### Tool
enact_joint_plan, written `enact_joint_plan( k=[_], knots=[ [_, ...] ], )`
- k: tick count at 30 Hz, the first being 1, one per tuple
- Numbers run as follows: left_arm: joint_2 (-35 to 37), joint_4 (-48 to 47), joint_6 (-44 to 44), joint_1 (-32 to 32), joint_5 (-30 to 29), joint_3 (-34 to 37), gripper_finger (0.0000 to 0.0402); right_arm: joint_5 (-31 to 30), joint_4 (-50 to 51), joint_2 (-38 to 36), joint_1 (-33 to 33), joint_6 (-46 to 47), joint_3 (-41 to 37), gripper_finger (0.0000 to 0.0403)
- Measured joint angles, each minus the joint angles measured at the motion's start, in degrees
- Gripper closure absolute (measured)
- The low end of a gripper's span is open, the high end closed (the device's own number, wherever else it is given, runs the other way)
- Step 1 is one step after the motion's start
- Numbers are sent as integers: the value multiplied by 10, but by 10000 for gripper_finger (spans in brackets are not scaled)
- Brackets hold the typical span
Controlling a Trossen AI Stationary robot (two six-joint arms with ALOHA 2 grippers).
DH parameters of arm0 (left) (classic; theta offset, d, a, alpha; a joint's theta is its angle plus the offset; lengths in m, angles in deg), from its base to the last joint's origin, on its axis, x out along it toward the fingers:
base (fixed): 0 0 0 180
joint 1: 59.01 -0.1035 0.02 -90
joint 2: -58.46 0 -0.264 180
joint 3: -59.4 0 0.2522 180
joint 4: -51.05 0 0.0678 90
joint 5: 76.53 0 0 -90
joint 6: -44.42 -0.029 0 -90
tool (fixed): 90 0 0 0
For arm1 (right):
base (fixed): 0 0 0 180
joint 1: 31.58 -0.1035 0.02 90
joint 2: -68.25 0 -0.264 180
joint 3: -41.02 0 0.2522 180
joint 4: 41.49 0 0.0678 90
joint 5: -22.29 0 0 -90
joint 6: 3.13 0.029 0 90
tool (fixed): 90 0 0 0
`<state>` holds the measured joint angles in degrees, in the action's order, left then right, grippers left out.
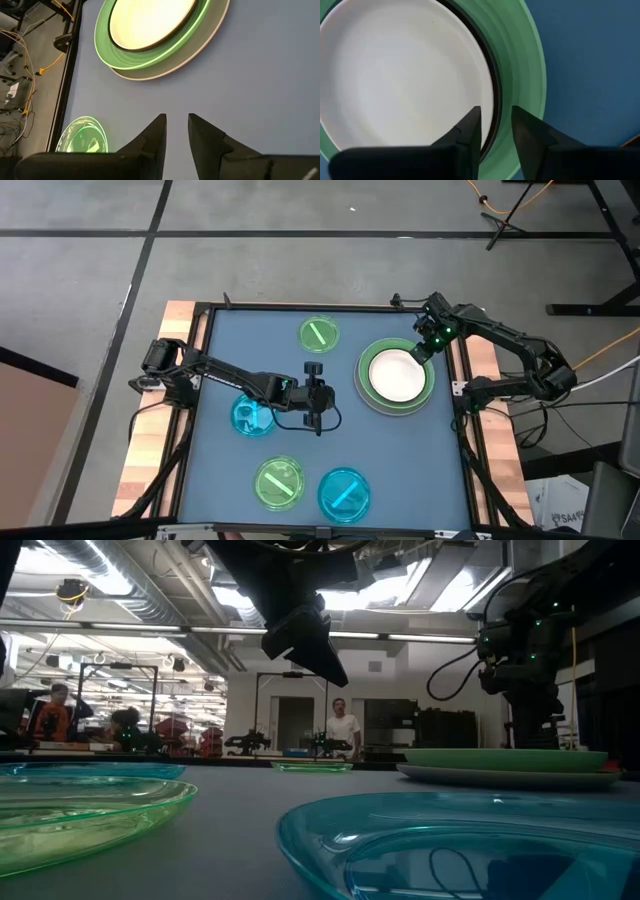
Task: Stack plastic plates
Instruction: Stack the top small light green plate on the white plate
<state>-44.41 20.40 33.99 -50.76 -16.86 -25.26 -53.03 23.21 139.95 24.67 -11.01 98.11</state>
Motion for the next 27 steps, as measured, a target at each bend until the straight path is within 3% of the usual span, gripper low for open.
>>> enact_joint_plan(
  k=[10,15,27],
  knots=[
    [0,0,0,0,0,0,328,0,1,0,0,1,0,310],
    [0,0,47,-11,8,0,328,0,0,0,0,1,0,310],
    [0,0,52,-139,86,0,328,0,-59,0,0,1,0,310]
  ],
)
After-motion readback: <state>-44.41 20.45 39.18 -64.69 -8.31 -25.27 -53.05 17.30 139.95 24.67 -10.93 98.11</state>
